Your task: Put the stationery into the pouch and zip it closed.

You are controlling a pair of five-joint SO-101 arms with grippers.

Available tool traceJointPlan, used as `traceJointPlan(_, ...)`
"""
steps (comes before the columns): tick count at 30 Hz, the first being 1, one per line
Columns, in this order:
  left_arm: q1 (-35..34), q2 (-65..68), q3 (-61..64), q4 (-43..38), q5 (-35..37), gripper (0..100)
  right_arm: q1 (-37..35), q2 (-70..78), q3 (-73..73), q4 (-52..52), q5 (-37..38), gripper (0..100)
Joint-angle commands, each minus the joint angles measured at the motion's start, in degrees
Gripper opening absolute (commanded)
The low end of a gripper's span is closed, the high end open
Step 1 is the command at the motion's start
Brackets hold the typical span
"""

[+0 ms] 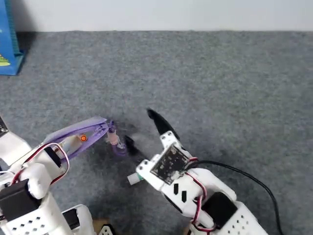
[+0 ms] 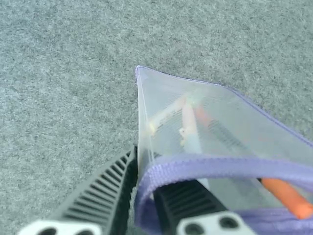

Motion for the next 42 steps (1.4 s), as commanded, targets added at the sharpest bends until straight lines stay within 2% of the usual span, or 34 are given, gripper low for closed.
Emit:
traceJointPlan(1, -0.53, 0.62, -0.04, 0.97, 0.53, 1, 2.15, -1.8, -0.18, 13.05, -1.67, 27.7)
traceJointPlan(4, -0.53, 0.62, -0.04, 0.97, 0.53, 1, 1.98, -1.8, 1.76, 19.56, -0.7, 27.7)
traceJointPlan(9, -0.44, 0.62, -0.04, 0.88, 0.62, 1, -0.22, -1.8, 8.53, 23.25, 3.78, 27.7)
traceJointPlan(16, -0.35, 0.62, -0.04, 0.88, 0.62, 1, -8.57, -1.8, 13.1, 22.9, 4.75, 27.7)
traceJointPlan(22, -0.35, 0.62, -0.04, 0.88, 0.62, 1, -9.63, 0.13, 12.92, 22.9, 5.01, 27.6)
traceJointPlan(31, -0.35, 0.62, 0.04, 0.88, 0.62, 1, -9.63, 22.99, 0.26, 22.37, 4.57, 27.7)
traceJointPlan(37, -0.53, 0.62, 0.04, 0.88, 0.62, 1, -9.89, 39.43, -3.78, 10.68, 5.01, 27.7)
traceJointPlan(42, -0.53, 0.62, 0.13, 0.97, 0.62, 1, -10.07, 52.26, -9.32, 7.25, 5.01, 27.7)
